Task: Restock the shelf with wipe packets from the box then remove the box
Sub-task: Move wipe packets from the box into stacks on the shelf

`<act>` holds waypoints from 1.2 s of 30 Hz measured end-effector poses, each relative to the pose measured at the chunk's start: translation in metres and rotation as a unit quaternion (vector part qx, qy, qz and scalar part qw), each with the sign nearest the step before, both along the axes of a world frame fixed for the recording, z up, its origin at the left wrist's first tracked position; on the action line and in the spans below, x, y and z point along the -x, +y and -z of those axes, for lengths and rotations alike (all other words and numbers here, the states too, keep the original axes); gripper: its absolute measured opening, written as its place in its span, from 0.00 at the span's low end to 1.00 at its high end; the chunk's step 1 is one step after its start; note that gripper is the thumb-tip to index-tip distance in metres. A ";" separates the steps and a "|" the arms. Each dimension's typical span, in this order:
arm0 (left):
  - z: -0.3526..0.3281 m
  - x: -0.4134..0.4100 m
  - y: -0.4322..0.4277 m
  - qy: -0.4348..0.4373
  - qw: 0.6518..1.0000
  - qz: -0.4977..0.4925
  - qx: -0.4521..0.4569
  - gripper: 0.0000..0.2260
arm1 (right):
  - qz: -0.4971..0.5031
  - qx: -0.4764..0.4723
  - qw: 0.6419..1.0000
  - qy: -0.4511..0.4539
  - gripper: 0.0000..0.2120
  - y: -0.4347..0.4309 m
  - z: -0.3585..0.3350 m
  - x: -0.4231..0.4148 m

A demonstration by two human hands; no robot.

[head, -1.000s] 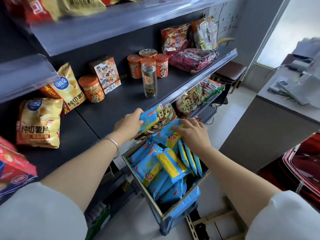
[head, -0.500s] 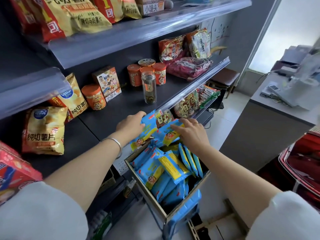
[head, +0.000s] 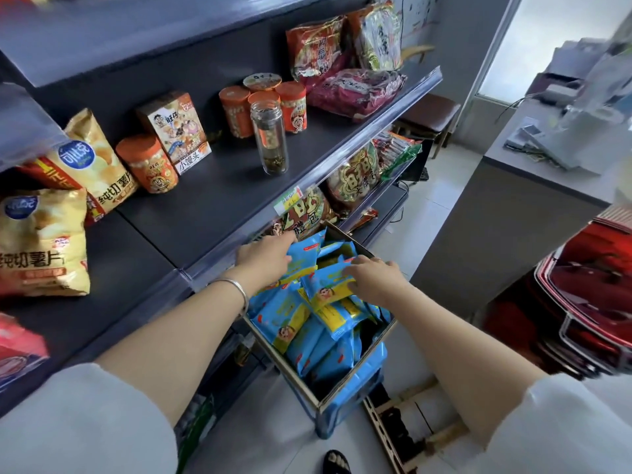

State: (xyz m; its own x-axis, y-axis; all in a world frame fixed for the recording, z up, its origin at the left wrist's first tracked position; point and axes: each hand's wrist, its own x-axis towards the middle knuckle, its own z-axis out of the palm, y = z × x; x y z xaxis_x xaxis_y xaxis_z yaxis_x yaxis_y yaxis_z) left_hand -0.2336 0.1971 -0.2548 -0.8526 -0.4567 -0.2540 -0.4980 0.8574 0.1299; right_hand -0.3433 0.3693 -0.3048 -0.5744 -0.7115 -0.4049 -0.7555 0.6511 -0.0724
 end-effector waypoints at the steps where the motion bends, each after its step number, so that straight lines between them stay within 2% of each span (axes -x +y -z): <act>1: 0.001 0.001 0.000 0.001 1.000 -0.002 0.000 0.10 | -0.003 0.007 1.000 -0.007 0.21 -0.001 0.001 0.002; 5: 0.012 0.005 -0.001 -0.019 1.000 -0.006 -0.010 0.14 | -0.017 0.003 1.000 -0.024 0.31 -0.010 0.005 0.008; 13: 0.041 0.008 -0.002 -0.045 0.999 -0.019 -0.013 0.12 | -0.056 -0.054 0.995 -0.070 0.41 -0.019 0.013 0.020; 16: 0.046 0.010 0.000 -0.040 0.999 -0.024 -0.023 0.14 | -0.036 -0.048 0.993 -0.100 0.37 -0.024 0.014 0.025; 19: 0.050 0.009 0.003 -0.054 0.998 -0.011 -0.028 0.18 | -0.039 -0.040 0.995 -0.081 0.31 -0.029 0.016 0.028; 23: 0.050 0.008 0.006 -0.041 0.998 -0.022 -0.032 0.16 | -0.070 -0.050 0.995 -0.055 0.33 -0.035 0.018 0.026; 28: 0.041 0.005 -0.005 -0.014 0.994 -0.052 -0.099 0.13 | -0.070 -0.068 0.995 -0.023 0.33 -0.046 0.007 0.024; 31: 0.030 0.002 -0.012 -0.004 0.990 -0.067 -0.124 0.14 | -0.066 -0.052 0.996 -0.018 0.28 -0.048 -0.006 0.021; 34: 0.014 -0.004 -0.020 -0.002 0.991 -0.077 -0.107 0.16 | -0.062 -0.040 0.997 -0.014 0.20 -0.051 -0.021 0.015; 36: 0.004 -0.013 -0.027 0.014 0.991 -0.083 -0.099 0.15 | -0.037 -0.021 0.999 -0.018 0.18 -0.052 -0.032 0.009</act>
